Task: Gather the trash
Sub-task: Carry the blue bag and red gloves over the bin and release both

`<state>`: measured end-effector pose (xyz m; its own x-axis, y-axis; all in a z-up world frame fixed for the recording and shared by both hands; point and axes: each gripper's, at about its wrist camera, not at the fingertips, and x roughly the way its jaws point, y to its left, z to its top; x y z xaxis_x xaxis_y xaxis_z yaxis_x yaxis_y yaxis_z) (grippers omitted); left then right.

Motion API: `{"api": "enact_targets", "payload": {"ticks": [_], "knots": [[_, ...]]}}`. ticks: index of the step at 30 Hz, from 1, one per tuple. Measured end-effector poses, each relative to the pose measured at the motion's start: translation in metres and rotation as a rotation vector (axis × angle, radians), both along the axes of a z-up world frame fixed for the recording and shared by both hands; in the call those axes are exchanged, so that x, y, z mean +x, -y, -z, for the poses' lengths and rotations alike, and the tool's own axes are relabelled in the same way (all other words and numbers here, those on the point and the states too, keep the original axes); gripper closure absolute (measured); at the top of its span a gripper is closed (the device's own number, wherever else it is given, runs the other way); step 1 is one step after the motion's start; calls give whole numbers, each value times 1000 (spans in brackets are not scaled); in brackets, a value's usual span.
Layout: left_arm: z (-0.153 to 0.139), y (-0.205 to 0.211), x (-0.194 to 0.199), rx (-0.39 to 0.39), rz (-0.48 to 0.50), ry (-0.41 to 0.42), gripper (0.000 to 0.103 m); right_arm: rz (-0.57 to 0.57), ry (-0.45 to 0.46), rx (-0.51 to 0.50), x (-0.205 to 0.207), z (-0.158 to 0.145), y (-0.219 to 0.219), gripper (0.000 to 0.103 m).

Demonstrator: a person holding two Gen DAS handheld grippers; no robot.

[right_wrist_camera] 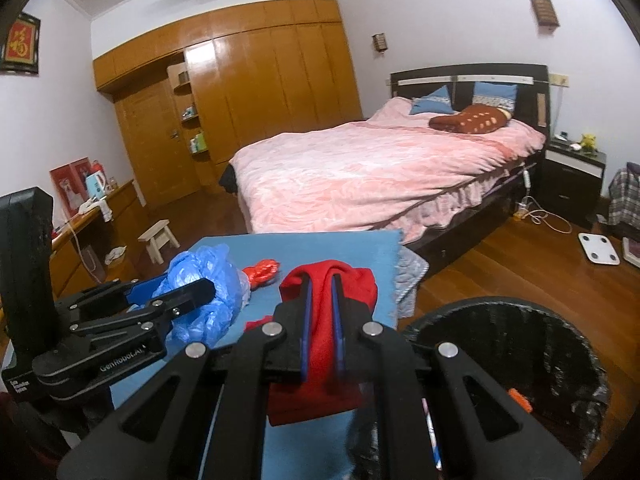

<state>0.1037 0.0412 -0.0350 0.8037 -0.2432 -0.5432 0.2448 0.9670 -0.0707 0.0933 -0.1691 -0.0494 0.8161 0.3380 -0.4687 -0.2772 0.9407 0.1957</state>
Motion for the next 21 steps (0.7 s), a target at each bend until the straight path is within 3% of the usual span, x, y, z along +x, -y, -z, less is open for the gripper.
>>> {"api": "enact_targets", "payload": {"ticks": [21], "knots": [[-13,106,-8,14,168,43,64,167,9,-41,-28,-5,92,94]]}}
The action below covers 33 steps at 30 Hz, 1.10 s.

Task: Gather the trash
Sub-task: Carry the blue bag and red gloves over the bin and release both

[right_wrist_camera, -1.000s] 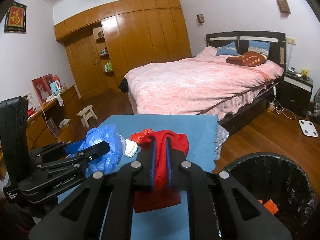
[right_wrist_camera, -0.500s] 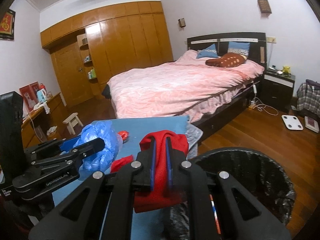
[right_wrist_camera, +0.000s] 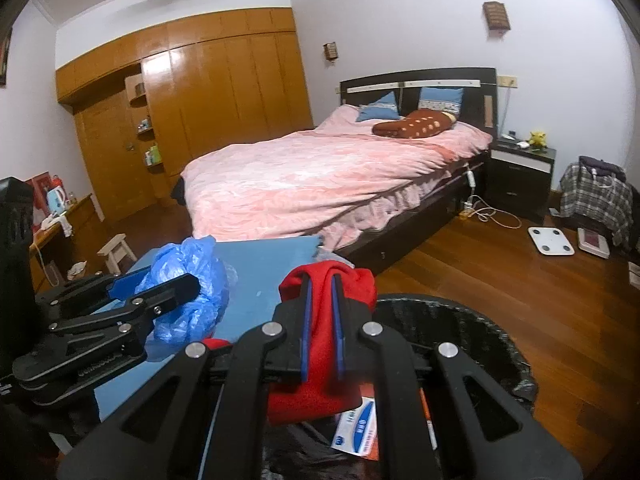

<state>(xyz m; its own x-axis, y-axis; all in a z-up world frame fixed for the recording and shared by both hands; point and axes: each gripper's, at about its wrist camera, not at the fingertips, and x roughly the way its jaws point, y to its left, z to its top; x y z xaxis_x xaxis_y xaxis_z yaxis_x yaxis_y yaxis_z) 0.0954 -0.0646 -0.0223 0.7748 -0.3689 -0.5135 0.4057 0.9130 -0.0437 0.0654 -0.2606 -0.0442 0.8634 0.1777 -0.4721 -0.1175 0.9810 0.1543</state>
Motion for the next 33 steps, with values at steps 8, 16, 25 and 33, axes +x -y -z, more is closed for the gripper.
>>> {"api": "enact_targets", "payload": {"ticks": [8,16,25,33], "knots": [[1,32,3,8,49,10,64,58,-6,-7,-2,6,31,95],[15,62,11,13,103,-3,64,112,-31,-10,1,18,60,94],[37,88,22,35,140,-27,64,158,-73,-15,7,41,82,94],[54,103,32,48,174,-80,51,193,-133,-24,12,64,93,84]]}}
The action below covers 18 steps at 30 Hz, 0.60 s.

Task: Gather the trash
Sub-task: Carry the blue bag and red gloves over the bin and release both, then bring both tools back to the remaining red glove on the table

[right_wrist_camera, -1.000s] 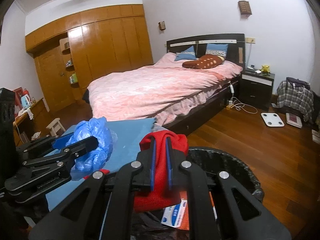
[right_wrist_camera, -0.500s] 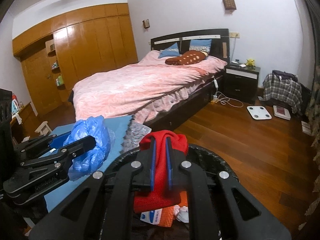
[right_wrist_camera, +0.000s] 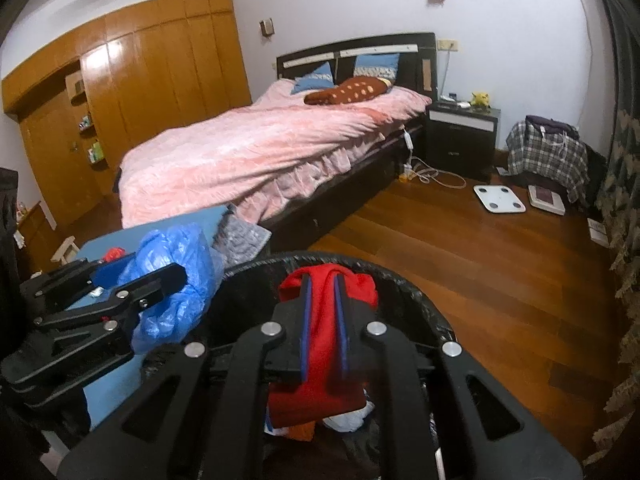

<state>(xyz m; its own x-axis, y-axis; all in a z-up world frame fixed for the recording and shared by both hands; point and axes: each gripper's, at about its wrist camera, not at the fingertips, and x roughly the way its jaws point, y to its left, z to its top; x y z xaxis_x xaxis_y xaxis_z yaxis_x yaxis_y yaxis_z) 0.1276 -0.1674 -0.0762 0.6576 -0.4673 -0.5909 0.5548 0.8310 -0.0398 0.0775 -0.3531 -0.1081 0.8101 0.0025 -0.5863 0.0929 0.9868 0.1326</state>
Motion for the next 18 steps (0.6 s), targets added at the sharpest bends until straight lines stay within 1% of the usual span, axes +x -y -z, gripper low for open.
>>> {"api": "enact_targets", "payload": {"ticks": [1,2,4,6,7,8,10,13,16,18], "knots": [[1,0,1,0,2,-6,45,11,-10,-4,0,3,1,66],[1,0,0,5,-4,-2,42,21,-16,-6,0,5,3,53],[2,-3,0,13,-11,7,37,32,-15,-8,-2,7,5,50],[1,-10,0,15,-28,10,33,36,-19,-14,-3,8,4,37],[1,-11,0,15,-35,11,30,44,-15,-23,-4,7,3,26],[0,-16,-1,14,-45,14,28,50,-11,-27,-5,6,2,19],[-1,-28,-2,18,-70,28,20,48,-5,-27,-7,4,-2,10],[-2,-48,-4,24,-103,37,15,31,2,-13,-8,1,-8,7],[-4,-70,-7,21,-153,44,10,12,9,3,-6,-2,-17,7],[-5,-90,-7,14,-193,42,9,0,11,13,-4,-4,-24,7]]}}
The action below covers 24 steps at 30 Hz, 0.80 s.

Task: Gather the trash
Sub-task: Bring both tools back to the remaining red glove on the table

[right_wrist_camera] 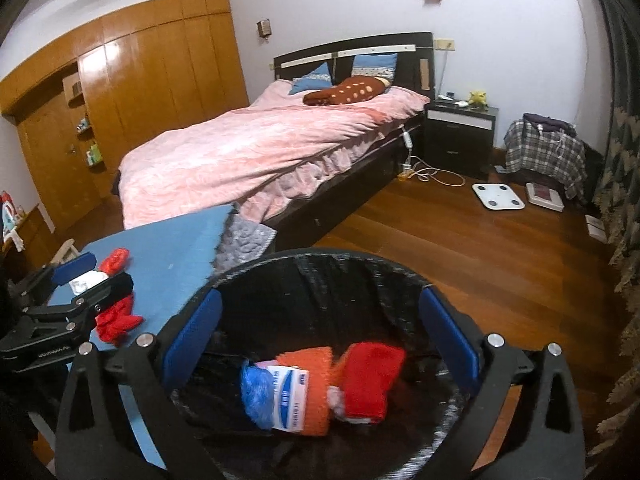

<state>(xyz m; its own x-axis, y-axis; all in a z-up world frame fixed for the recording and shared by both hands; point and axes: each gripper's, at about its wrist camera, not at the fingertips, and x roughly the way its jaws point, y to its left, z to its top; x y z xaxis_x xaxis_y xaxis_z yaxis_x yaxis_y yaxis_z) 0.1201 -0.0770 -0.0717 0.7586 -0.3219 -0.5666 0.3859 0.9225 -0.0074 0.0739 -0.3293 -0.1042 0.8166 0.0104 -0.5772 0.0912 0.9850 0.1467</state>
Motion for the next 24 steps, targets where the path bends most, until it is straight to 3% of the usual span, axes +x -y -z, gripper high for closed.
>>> {"api": "enact_targets", "payload": {"ticks": [13,24], "knots": [[-3,-103,-6,2,-203,33,9,-136,33,21,27,-9,-86,6],[15,-193,-5,19,-354,29,9,-294,46,7,58,-2,-182,6]]}}
